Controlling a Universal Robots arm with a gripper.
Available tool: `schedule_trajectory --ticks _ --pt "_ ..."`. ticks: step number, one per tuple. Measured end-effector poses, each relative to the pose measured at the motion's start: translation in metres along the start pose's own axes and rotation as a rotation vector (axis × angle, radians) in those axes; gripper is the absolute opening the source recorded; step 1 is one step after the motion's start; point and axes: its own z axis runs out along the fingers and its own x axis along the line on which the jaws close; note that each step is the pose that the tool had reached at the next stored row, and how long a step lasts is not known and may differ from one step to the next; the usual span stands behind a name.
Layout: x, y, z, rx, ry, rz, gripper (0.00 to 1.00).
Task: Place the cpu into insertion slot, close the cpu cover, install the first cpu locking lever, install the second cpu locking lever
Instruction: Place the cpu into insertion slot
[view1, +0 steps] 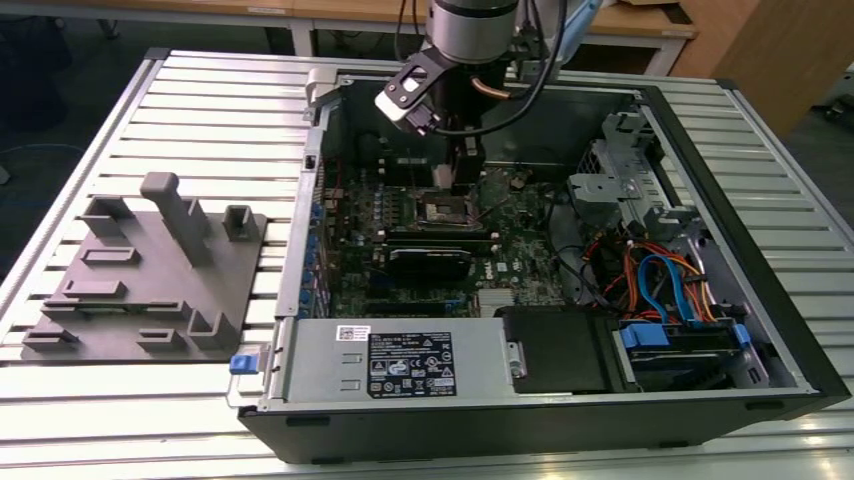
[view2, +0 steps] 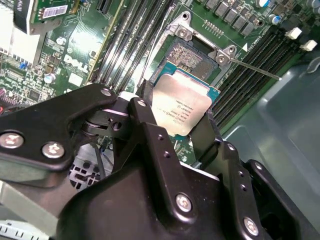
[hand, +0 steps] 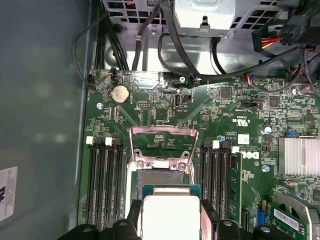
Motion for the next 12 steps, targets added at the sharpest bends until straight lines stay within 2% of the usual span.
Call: schedule_trajectory --ticks 8,12 --pt "0.0001 -0.0009 0.0144 0.0 0.0 0.0 0.54" --pt "0.0001 -0.001 0.0164 0.0002 -0.0003 0.0 0.54"
